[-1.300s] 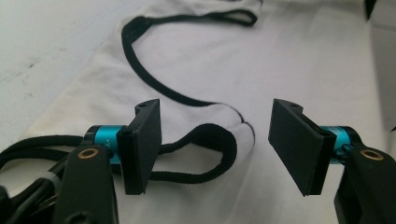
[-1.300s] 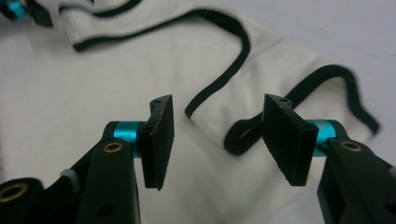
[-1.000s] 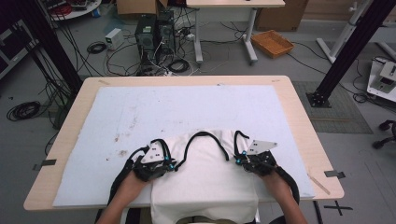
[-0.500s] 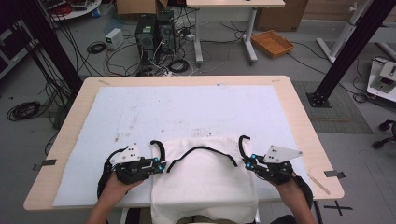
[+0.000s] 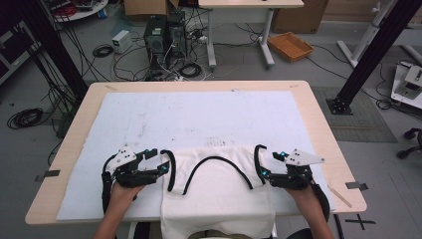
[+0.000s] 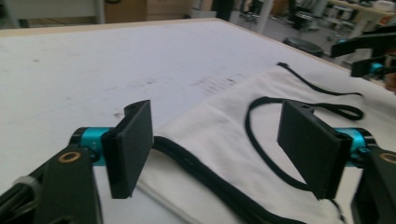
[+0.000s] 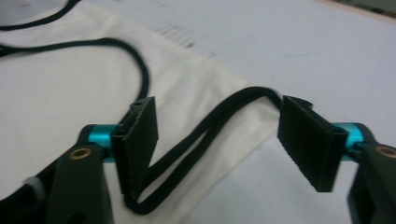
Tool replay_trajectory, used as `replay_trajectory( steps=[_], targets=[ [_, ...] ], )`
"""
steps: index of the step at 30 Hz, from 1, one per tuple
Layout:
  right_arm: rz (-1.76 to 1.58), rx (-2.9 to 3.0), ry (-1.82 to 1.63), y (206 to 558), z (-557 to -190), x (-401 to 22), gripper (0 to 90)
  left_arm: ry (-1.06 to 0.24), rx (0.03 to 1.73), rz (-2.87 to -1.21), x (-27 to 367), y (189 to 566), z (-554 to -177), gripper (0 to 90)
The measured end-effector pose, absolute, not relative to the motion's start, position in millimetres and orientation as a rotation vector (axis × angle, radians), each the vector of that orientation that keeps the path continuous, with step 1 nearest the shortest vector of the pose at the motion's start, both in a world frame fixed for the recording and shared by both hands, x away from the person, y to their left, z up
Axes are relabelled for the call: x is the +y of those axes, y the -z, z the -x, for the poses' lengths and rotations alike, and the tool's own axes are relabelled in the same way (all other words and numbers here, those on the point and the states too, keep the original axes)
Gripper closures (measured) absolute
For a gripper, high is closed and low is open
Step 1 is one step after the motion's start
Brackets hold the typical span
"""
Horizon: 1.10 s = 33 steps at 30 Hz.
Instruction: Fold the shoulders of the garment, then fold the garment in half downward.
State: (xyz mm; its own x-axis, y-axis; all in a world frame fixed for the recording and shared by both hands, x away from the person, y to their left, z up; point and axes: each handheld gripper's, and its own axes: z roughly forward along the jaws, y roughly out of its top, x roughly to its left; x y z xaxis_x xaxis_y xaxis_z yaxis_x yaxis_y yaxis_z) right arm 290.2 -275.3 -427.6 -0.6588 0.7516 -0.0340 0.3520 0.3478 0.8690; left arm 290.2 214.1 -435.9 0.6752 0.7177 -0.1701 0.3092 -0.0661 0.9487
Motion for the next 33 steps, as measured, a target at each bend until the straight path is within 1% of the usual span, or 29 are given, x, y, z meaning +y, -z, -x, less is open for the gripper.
replay_trajectory(
  steps=[2,9,21,33],
  targets=[
    [-0.998,2.135,-1.247,427,-293,-278,21.2,-0.446,0.866,-1.643,216,437,-292,24.7],
    [-1.066,2.059,-1.245,427,-298,-288,21.1,-0.489,0.884,-1.637,221,439,-293,24.4],
    [-1.081,2.037,-1.257,428,-296,-299,21.1,-0.506,0.875,-1.648,221,439,-291,24.4],
    [-1.091,2.038,-1.258,428,-297,-298,21.2,-0.512,0.889,-1.643,222,439,-292,24.4]
  ],
)
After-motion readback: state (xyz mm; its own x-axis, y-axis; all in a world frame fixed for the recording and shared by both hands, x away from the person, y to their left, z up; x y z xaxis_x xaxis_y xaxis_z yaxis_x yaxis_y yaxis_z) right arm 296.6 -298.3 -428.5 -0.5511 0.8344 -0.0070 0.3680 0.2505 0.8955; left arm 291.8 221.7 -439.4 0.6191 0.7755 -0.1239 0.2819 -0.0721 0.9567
